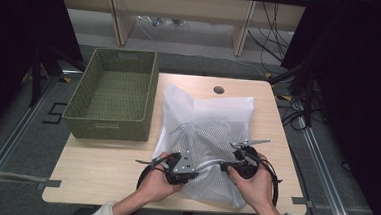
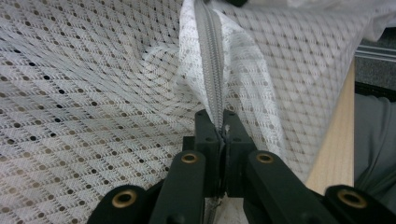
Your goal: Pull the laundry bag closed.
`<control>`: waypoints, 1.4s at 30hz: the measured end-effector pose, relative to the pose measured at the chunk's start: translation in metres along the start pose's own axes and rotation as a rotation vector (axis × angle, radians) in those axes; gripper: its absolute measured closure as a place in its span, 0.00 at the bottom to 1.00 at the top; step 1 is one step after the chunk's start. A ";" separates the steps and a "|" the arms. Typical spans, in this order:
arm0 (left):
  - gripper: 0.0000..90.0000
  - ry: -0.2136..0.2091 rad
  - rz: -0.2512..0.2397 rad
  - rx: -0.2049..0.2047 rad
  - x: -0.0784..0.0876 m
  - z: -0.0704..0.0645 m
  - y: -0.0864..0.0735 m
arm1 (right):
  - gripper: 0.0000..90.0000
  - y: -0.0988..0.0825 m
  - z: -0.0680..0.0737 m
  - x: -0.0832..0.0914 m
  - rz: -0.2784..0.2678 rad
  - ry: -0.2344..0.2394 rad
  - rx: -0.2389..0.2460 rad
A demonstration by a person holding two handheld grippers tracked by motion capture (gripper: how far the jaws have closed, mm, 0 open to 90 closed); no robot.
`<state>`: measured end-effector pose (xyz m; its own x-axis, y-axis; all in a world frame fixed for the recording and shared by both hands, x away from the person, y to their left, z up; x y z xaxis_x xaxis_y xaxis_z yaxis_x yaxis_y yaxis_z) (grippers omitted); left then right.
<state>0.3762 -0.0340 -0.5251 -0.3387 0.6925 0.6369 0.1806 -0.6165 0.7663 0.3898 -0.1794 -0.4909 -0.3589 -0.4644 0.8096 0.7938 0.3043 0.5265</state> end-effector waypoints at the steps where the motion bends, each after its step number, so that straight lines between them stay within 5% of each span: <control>1: 0.97 -0.002 0.000 0.003 0.001 0.001 0.000 | 0.98 -0.002 0.000 0.000 -0.001 -0.002 -0.008; 13: 0.97 0.036 -0.025 0.065 0.005 0.005 0.001 | 0.98 -0.016 0.007 -0.001 0.022 0.020 0.003; 20: 0.97 0.052 -0.021 0.065 0.009 0.006 -0.001 | 0.98 -0.025 0.009 0.002 0.028 0.020 -0.035; 24: 0.97 0.064 -0.018 0.070 0.009 0.008 -0.002 | 0.98 -0.026 0.007 0.002 0.029 0.026 0.004; 42: 0.97 0.071 -0.023 0.082 0.012 0.010 -0.004 | 0.98 -0.040 0.003 0.008 0.045 0.008 -0.043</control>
<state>0.3804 -0.0197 -0.5194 -0.4079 0.6761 0.6137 0.2463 -0.5657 0.7869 0.3531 -0.1926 -0.5049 -0.3185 -0.4573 0.8303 0.8297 0.2891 0.4775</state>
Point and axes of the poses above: each handheld gripper's, and its own axes: x roughly backward along the jaws, y roughly out of its top, z roughly to its left, the point moved 8 cm from there along -x, roughly forward along the jaws
